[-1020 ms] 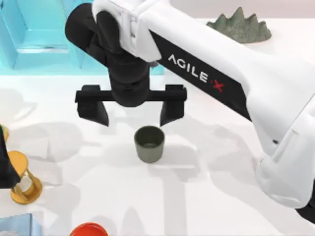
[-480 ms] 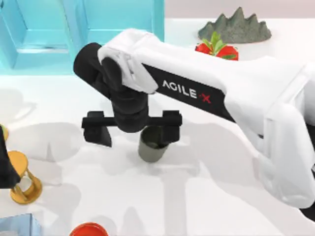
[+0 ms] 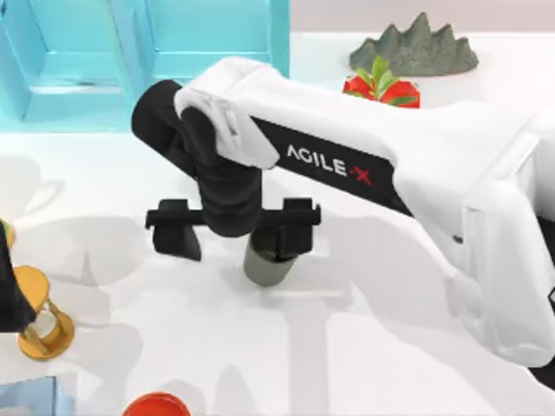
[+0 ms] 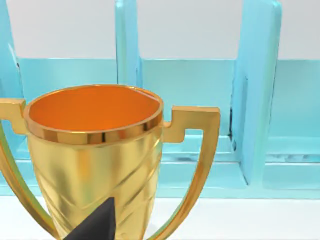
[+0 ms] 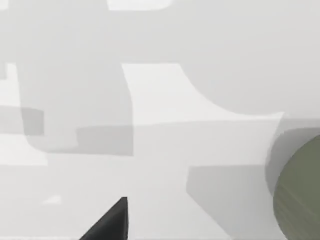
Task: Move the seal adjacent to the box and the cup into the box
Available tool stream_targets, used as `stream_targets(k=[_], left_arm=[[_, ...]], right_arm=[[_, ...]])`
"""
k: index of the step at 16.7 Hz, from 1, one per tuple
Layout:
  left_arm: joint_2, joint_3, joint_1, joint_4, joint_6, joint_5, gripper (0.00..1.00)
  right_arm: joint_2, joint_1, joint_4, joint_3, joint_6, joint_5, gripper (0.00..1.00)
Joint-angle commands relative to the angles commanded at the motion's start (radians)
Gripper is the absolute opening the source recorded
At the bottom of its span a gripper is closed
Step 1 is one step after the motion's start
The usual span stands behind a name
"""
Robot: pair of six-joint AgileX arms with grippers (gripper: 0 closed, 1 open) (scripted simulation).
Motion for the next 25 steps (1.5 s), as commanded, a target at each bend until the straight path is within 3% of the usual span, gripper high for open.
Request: stream_targets(k=[10, 20, 25], left_arm=[[0.000, 0.000, 0.000, 0.000, 0.000, 0.000, 1.00], [0.000, 0.000, 0.000, 0.000, 0.000, 0.000, 1.00], [0.000, 0.000, 0.000, 0.000, 0.000, 0.000, 1.00]], right_arm=[[0.000, 0.000, 0.000, 0.000, 0.000, 0.000, 0.02], [-0.004, 0.001, -0.001, -0.004, -0.001, 0.000, 0.00], [-0.171, -0.065, -0.042, -0.115, -0.066, -0.007, 0.00]])
